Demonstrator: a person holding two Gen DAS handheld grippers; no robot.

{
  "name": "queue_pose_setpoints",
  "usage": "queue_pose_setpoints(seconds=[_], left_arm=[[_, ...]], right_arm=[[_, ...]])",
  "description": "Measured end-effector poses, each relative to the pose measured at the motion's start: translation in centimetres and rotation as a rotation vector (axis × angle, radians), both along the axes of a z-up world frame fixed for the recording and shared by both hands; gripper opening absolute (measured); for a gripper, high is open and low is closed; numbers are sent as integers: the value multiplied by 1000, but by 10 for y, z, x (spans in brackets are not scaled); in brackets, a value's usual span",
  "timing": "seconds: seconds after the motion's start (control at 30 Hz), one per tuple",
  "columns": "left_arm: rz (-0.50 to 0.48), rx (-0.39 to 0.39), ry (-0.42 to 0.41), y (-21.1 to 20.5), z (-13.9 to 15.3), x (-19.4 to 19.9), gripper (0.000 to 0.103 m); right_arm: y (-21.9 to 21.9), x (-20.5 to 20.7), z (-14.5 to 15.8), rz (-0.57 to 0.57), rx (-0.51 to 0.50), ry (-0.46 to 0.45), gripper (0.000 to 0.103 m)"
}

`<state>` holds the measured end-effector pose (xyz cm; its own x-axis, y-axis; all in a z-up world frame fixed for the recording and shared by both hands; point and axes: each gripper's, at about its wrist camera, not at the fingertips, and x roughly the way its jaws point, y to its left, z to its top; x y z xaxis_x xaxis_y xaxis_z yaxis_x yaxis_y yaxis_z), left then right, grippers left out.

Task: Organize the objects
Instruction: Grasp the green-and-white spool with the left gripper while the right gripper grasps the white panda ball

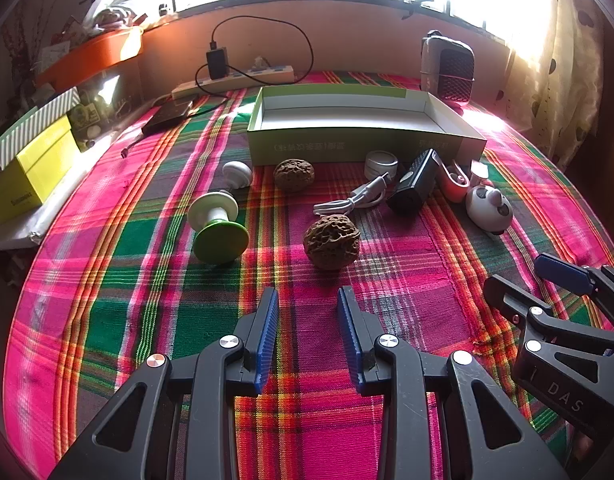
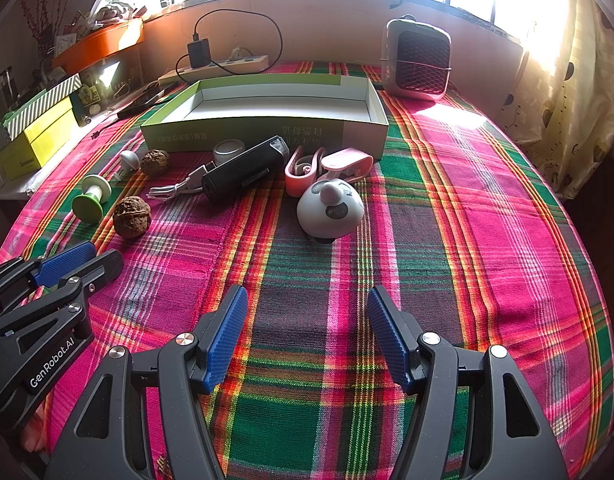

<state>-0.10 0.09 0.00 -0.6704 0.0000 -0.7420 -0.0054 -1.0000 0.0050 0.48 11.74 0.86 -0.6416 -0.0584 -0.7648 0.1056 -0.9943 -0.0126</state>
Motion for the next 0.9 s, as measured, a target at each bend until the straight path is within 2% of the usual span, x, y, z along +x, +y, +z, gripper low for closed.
queue_pose_setpoints(seconds=[0.3, 0.6, 0.73, 0.9], left_arm=[[-64, 30, -13, -10, 2, 0, 28], [-59, 56, -30, -35, 3, 4, 29], [-66, 90, -32, -45, 3, 5, 35], [-35, 125, -33, -60, 6, -2, 36]], right_arm=[[4, 2, 0, 57, -7, -3, 63], [18, -12, 0, 71, -7, -22, 63], [23, -22, 1, 82, 6, -42, 63], [29, -34, 1, 72, 2, -46, 63]])
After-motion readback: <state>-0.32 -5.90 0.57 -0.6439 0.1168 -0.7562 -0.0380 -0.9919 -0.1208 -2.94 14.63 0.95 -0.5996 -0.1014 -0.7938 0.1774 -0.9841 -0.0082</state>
